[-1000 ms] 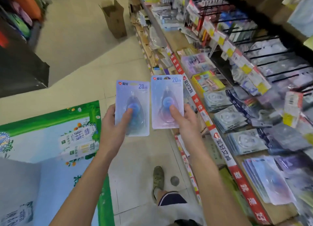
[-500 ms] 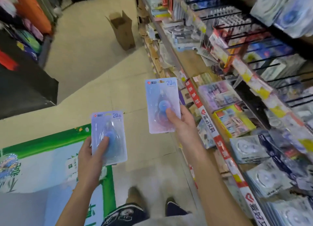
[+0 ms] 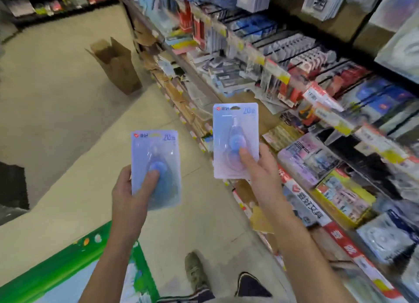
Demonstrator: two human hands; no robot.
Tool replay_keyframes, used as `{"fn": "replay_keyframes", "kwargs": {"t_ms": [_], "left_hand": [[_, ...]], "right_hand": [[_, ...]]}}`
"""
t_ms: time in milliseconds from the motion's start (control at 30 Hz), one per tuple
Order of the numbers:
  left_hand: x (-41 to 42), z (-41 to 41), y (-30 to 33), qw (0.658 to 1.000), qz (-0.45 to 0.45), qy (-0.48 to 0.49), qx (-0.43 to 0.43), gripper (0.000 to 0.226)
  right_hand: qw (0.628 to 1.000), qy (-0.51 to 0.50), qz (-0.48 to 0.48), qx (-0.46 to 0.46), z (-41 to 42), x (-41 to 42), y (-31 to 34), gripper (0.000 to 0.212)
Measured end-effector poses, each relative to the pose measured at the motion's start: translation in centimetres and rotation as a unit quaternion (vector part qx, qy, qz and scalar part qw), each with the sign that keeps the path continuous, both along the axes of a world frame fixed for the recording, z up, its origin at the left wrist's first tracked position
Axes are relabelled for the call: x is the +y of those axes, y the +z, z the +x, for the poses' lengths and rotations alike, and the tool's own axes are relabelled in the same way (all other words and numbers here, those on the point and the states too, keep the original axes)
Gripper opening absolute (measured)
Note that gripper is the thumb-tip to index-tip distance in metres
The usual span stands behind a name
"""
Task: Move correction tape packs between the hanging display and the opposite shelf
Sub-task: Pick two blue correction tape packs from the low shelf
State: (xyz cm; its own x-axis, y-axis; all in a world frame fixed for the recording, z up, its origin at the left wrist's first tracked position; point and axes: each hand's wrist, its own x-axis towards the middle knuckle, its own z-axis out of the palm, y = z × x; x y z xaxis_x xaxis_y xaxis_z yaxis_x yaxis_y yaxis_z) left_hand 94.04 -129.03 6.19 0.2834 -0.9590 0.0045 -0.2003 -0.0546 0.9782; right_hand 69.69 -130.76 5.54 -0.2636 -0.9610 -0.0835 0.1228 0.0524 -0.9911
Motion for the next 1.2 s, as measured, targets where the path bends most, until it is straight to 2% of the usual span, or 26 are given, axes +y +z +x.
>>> {"fn": "replay_keyframes", "kwargs": {"t_ms": [133,267,400,533,600,767,900,1000,1100,1200], "left_hand": [[-7.3,-0.3,1.5,0.998,-0.014,-0.06,0.023,0.041],[-13.5,-3.5,3.1,0.988,-0.057,-0.136,0.045,0.048],[-19.1,-8.2,5.2,0.966,-0.094,-0.228,0.08,0.04],[-24.1,-13.1,7.8,0.94,-0.14,-0.299,0.085,0.043],[-26.4,-15.3,8.8,0.928,-0.152,-0.327,0.094,0.043],[-31.8,-19.7,9.8,0.913,-0.157,-0.369,0.07,0.017],[-35.7,-21.8,9.3,0.906,-0.163,-0.386,0.056,0.027],[-37.0,-23.5,9.4,0.895,-0.16,-0.41,0.07,0.023],[-38.2,-25.0,9.5,0.873,-0.158,-0.454,0.086,0.029],[-39.4,-26.4,9.6,0.846,-0.158,-0.503,0.078,0.022]], "right_hand": [[0.998,-0.054,-0.017,-0.005,0.9,-3.1,1.8,0.022],[0.988,-0.153,-0.026,0.009,-0.9,-5.4,3.0,0.034],[0.976,-0.207,-0.066,0.014,-3.4,-7.5,5.2,0.023],[0.959,-0.259,-0.117,0.019,-5.8,-10.2,6.9,0.036],[0.952,-0.275,-0.135,0.025,-6.9,-11.9,7.5,0.032],[0.934,-0.305,-0.18,0.048,-9.7,-16.1,8.4,0.027],[0.922,-0.333,-0.184,0.067,-10.9,-18.1,8.3,0.033],[0.915,-0.349,-0.189,0.072,-11.6,-18.4,8.6,0.03],[0.897,-0.386,-0.197,0.093,-12.1,-18.5,8.8,0.026],[0.877,-0.422,-0.211,0.094,-11.9,-18.7,8.9,0.019]]}}
